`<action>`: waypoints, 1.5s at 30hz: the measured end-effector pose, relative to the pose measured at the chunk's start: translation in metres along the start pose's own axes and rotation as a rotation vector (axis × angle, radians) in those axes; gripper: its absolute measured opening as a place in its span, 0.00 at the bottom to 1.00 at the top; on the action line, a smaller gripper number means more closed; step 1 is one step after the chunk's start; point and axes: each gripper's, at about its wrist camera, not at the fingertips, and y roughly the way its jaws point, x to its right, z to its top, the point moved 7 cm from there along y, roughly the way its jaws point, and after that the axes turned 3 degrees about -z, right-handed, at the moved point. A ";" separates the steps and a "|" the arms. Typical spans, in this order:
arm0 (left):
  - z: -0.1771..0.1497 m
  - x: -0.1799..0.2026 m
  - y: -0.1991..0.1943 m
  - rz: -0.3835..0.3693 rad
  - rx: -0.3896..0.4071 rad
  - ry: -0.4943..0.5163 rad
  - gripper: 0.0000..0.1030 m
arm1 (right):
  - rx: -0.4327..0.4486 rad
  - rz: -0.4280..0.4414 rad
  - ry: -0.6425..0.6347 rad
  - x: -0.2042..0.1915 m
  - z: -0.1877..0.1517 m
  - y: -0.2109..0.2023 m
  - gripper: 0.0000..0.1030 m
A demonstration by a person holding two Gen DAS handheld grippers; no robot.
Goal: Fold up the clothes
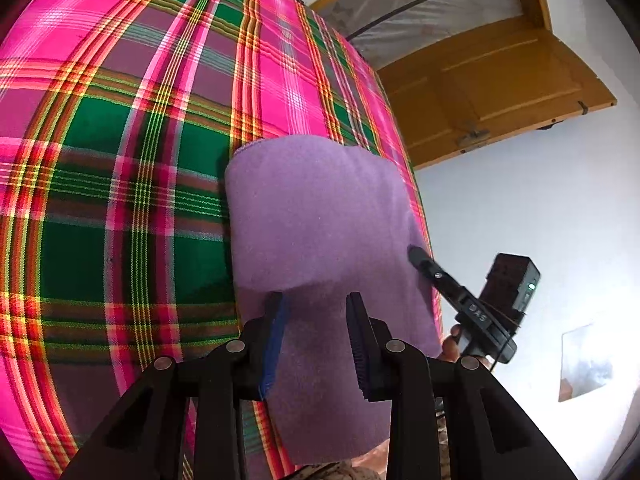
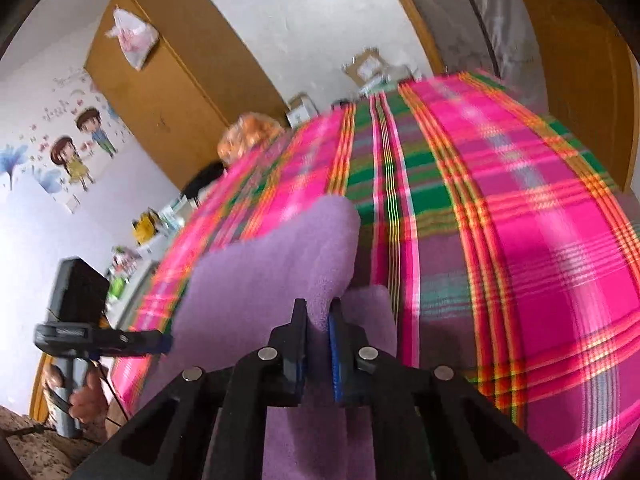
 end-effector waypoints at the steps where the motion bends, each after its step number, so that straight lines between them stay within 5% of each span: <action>1: 0.000 0.001 0.000 0.001 0.002 0.002 0.31 | 0.019 -0.006 0.001 -0.001 0.001 -0.006 0.09; 5: 0.000 0.009 0.002 0.002 0.000 0.023 0.31 | 0.063 -0.050 0.002 0.002 0.004 -0.018 0.09; 14: 0.002 0.004 0.009 0.005 -0.025 0.017 0.37 | 0.002 -0.133 0.058 0.029 -0.017 0.015 0.15; 23: -0.007 0.005 -0.005 0.071 0.005 0.093 0.38 | 0.066 -0.265 -0.088 0.006 -0.018 -0.013 0.19; 28: -0.014 0.017 -0.007 0.046 -0.002 0.130 0.38 | 0.087 -0.245 -0.256 -0.042 -0.038 -0.027 0.19; 34: -0.030 0.037 -0.012 -0.007 -0.009 0.201 0.38 | 0.019 -0.112 -0.338 -0.091 -0.083 -0.014 0.19; 45: -0.061 0.032 0.001 0.034 -0.032 0.313 0.37 | 0.009 -0.161 -0.378 -0.098 -0.115 0.001 0.19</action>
